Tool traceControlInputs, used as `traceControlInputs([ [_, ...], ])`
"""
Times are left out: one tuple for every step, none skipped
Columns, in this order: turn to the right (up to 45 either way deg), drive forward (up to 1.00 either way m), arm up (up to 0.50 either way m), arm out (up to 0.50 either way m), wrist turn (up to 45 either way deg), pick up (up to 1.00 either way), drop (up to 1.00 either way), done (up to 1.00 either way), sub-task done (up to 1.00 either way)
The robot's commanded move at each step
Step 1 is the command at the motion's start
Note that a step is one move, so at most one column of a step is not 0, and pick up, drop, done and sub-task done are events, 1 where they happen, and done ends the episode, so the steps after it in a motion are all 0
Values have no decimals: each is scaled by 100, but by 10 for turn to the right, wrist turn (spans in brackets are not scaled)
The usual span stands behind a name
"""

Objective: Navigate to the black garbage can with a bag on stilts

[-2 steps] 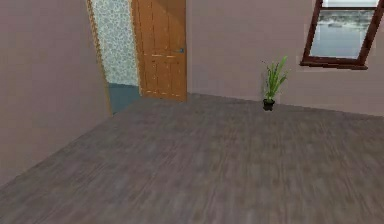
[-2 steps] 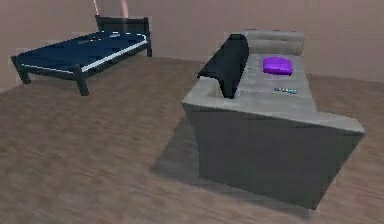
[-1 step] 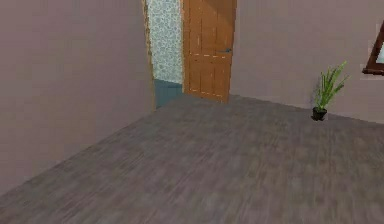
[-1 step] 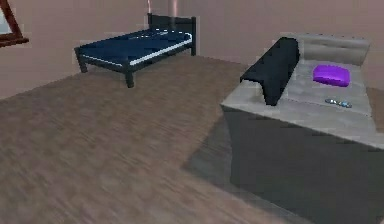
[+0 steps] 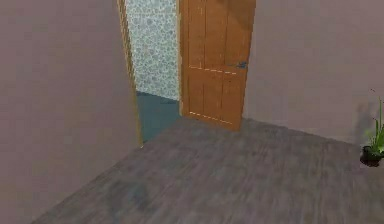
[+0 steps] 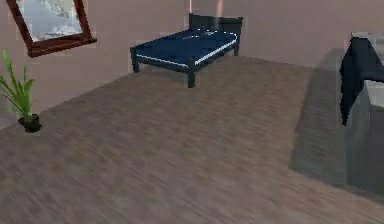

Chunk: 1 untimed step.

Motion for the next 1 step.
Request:
traceControlInputs([
  [0,100,0,0,0,0,0,0,0],
])
